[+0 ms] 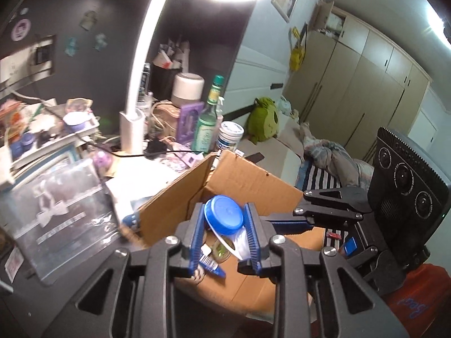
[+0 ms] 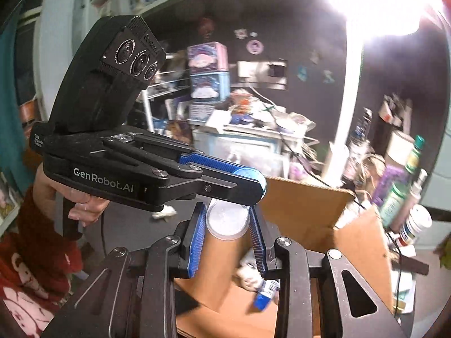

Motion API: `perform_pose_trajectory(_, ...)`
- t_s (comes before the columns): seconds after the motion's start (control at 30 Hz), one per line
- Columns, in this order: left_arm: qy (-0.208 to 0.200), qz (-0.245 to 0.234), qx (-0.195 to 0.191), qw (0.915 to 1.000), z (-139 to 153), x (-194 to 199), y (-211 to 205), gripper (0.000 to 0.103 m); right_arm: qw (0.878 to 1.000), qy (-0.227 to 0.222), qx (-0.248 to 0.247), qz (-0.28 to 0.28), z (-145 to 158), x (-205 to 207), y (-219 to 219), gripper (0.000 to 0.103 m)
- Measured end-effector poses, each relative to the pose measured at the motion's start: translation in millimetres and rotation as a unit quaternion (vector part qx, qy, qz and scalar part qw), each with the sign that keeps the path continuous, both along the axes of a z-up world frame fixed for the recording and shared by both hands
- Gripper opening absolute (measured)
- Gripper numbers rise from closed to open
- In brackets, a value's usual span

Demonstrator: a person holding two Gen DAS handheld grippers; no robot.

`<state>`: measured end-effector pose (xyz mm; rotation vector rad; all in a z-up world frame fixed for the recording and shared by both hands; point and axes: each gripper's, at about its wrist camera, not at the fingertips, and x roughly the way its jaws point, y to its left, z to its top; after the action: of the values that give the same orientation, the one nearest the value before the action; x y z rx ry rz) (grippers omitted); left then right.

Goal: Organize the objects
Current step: 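Carry the lens case into the box and release it, then move the right gripper back to the white flower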

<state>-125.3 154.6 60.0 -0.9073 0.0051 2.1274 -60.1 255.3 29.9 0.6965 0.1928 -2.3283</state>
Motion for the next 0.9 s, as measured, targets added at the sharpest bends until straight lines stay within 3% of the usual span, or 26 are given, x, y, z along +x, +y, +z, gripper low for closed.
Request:
perform_pose_trajectory(0.2, -0.015, -0.001, -0.019, 0.9997, -6.8, -16.0, 23.2, 0.028, 1.000, -0.025, 0.008, -0.014, -7.7, -18.4, 24.5, 0.026)
perform_pose_trajectory(0.23, -0.017, 0.003, -0.025, 0.9996, -8.0, -17.4, 24.3, 0.042, 0.999, -0.029, 0.010, -0.014, -8.8, -20.6, 25.5, 0.027)
perform_pose_trajectory(0.27, -0.017, 0.009, -0.028, 0.9994, -8.5, -18.8, 25.0, 0.064, 0.999, -0.030, 0.014, -0.016, -9.4, -21.4, 26.0, 0.027)
perform_pose_trajectory(0.33, -0.006, 0.026, -0.027, 0.9993, -6.6, -19.0, 21.9, 0.078, 0.999, -0.036, 0.031, -0.020, -12.5, -24.6, 25.3, 0.044)
perform_pose_trajectory(0.7, 0.020, 0.063, -0.039, 0.9971, 4.6, -6.6, -9.7, 0.081, 0.998, -0.036, 0.029, -0.036, -10.7, -26.9, 31.8, 0.046)
perform_pose_trajectory(0.9, 0.040, 0.100, -0.018, 0.9941, 16.3, 9.5, -52.4, 0.084, 0.998, -0.030, 0.036, -0.031, -3.5, -22.7, 18.6, 0.046)
